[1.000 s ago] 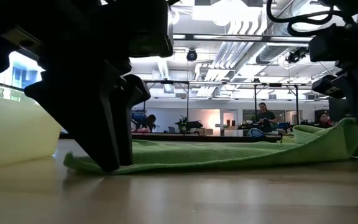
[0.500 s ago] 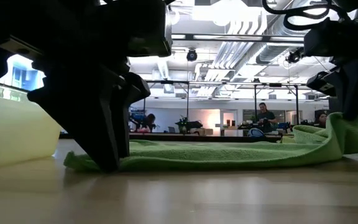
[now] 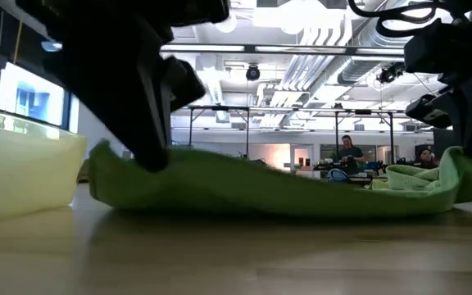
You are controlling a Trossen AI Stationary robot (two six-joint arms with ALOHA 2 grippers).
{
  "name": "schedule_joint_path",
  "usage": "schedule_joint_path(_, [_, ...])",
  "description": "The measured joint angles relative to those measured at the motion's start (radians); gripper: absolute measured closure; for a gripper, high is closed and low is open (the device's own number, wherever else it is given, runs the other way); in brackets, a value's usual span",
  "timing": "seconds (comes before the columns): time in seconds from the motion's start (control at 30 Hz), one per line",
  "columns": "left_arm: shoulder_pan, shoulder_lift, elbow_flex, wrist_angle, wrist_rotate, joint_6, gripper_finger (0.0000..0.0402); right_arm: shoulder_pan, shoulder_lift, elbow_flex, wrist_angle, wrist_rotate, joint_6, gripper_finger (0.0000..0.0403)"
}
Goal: Roll microfiber towels into tight, uniform cylinder then place into a basket
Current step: Roll the green microfiber towel
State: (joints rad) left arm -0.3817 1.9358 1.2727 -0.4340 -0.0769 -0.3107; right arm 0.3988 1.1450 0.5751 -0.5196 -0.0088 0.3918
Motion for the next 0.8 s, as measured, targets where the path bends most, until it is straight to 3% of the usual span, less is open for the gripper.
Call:
schedule_joint_path(0.27, [0.042,-0.091,0.000,-0.113,-0.029,-0.045,0.0400,-0.040,-0.001,0.000,-0.007,0.113,-0.008,0.0403])
schedule_joint_path(0.4, [0.065,-0.121,0.000,-0.209,-0.141,-0.104,0.0400,-0.097,0.003,0.001,0.005,0.227,-0.018,0.0403])
schedule_joint_path(0.53, [0.091,-0.119,-0.001,-0.308,-0.232,-0.143,0.0400,-0.159,0.023,0.002,0.056,0.328,-0.127,0.0403])
schedule_joint_path(0.8, [0.159,-0.071,-0.002,-0.393,-0.309,-0.150,0.0401,-0.280,0.087,0.002,0.138,0.342,-0.327,0.0403])
